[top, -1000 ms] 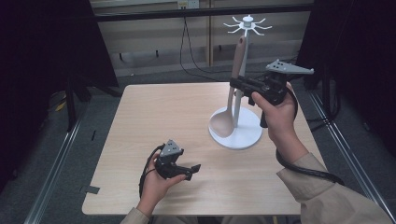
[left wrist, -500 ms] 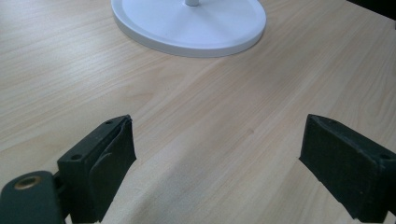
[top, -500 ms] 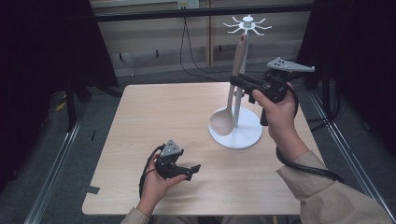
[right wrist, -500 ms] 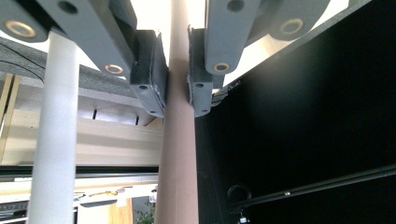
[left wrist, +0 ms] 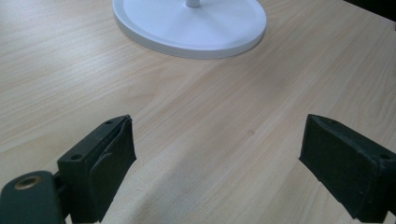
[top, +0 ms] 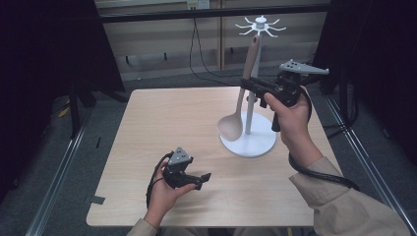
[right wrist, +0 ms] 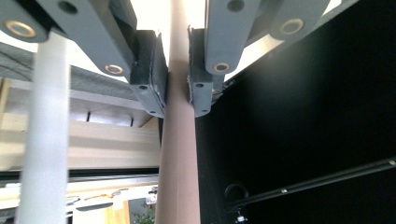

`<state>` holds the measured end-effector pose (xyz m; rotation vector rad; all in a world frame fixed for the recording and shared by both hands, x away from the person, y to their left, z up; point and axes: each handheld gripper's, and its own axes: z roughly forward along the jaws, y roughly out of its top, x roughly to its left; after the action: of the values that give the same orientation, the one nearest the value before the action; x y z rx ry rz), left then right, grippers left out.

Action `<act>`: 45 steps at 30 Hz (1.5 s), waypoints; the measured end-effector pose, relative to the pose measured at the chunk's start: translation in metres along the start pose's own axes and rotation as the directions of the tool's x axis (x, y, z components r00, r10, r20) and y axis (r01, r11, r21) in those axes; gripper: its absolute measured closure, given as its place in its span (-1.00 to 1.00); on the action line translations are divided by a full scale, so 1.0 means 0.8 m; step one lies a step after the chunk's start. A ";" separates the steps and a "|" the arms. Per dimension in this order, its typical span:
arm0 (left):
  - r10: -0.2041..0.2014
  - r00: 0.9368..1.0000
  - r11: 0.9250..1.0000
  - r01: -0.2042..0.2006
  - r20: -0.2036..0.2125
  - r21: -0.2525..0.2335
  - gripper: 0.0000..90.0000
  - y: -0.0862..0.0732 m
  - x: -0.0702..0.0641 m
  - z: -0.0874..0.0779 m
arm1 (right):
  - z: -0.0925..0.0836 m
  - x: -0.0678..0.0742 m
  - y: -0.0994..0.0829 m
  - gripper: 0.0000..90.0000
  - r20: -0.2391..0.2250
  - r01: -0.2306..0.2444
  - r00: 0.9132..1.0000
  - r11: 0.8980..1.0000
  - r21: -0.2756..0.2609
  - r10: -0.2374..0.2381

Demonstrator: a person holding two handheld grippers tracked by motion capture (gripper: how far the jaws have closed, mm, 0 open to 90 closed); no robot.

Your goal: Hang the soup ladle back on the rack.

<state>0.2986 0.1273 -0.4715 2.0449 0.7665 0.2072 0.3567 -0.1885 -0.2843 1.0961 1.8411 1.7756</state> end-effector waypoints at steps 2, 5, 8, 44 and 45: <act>-0.001 1.000 1.000 0.001 -0.001 0.001 -0.78 0.000 0.000 0.000 | 0.003 0.002 0.000 0.75 -0.010 -0.006 1.000 1.000 0.002 0.006; 0.001 1.000 1.000 -0.001 -0.002 0.005 -0.78 0.000 0.000 -0.001 | 0.007 0.005 -0.001 0.75 -0.012 0.000 1.000 1.000 0.006 0.001; 0.003 1.000 1.000 -0.003 -0.005 0.008 -0.78 0.000 0.001 -0.002 | 0.007 0.004 -0.001 0.75 -0.005 0.000 1.000 1.000 0.000 0.000; 0.006 1.000 1.000 -0.005 -0.014 0.013 -0.78 -0.003 0.002 -0.003 | 0.012 -0.003 0.001 0.75 -0.004 0.021 1.000 1.000 -0.001 -0.021; 0.005 1.000 1.000 -0.005 -0.013 0.012 -0.78 -0.003 0.002 -0.003 | 0.010 -0.004 0.002 0.74 0.001 0.027 1.000 1.000 0.002 -0.027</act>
<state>0.2978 0.1311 -0.4725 2.0586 0.7726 0.2195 0.3645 -0.1854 -0.2850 1.0677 1.8490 1.7575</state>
